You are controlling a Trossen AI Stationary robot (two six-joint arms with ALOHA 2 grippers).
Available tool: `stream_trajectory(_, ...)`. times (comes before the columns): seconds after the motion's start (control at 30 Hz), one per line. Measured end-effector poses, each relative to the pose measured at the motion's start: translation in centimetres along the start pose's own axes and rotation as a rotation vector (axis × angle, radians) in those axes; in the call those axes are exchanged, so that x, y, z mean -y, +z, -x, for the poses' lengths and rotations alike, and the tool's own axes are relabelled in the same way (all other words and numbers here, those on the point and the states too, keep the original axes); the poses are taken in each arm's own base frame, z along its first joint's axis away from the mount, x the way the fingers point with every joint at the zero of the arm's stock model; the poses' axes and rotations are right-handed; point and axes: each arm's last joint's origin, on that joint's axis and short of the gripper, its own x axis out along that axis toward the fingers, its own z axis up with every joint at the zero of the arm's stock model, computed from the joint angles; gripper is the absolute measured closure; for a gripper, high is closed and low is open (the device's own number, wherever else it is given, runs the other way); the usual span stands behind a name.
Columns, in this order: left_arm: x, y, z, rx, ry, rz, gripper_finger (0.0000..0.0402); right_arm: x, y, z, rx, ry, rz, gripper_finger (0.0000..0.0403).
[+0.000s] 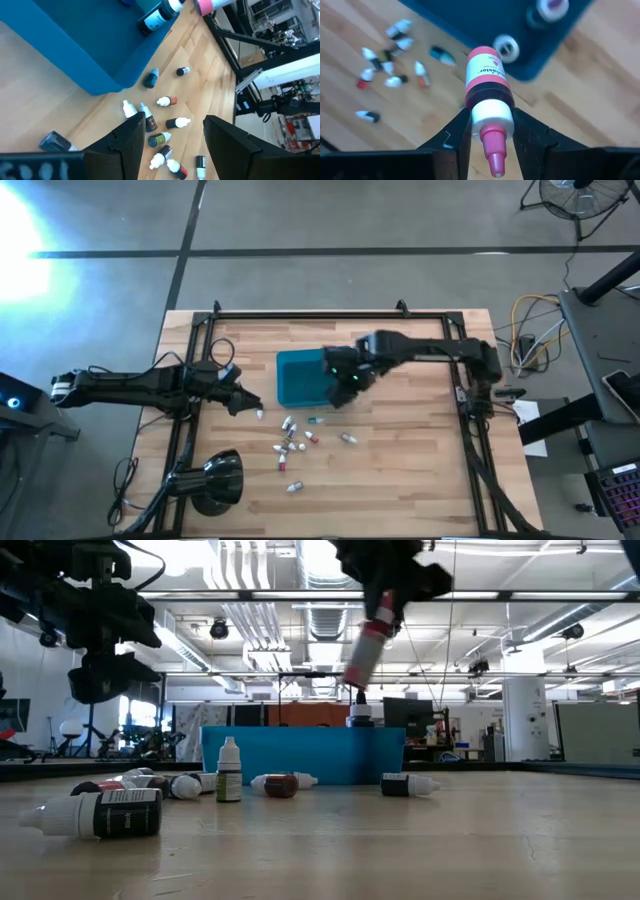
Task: Pick & Place food coloring
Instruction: Put the large pink food coloring bottle into the blue bin
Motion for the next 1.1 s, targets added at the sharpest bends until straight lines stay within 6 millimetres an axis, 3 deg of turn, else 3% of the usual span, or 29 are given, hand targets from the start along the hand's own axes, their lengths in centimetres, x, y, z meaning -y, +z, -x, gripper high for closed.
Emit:
stream_trajectory(0.13, 0.0, 0.0, 0.0, 0.000, 0.000, 0.020, 0.0224, -0.8, 3.1, 0.0, 0.023, 0.012, 0.092, 0.0297)
stream_trajectory(0.23, 0.0, 0.0, 0.0, 0.010, 0.007, 0.021, 0.0224, -0.7, 6.0, -1.1, 0.032, 0.001, 0.138, 0.0297)
stream_trajectory(0.4, 0.0, 0.0, 0.0, 0.017, 0.013, 0.028, 0.0224, 1.6, 9.7, -5.6, -0.047, -0.075, 0.136, 0.0297)
stream_trajectory(0.6, -0.1, 0.1, 0.0, 0.040, 0.029, 0.055, 0.0224, 2.8, 10.8, -8.3, -0.101, -0.190, 0.175, 0.0296)
stream_trajectory(1.1, -0.2, 0.3, 0.0, 0.103, 0.077, 0.069, 0.0224, 3.4, 11.8, -8.9, -0.049, -0.227, 0.175, 0.0296)
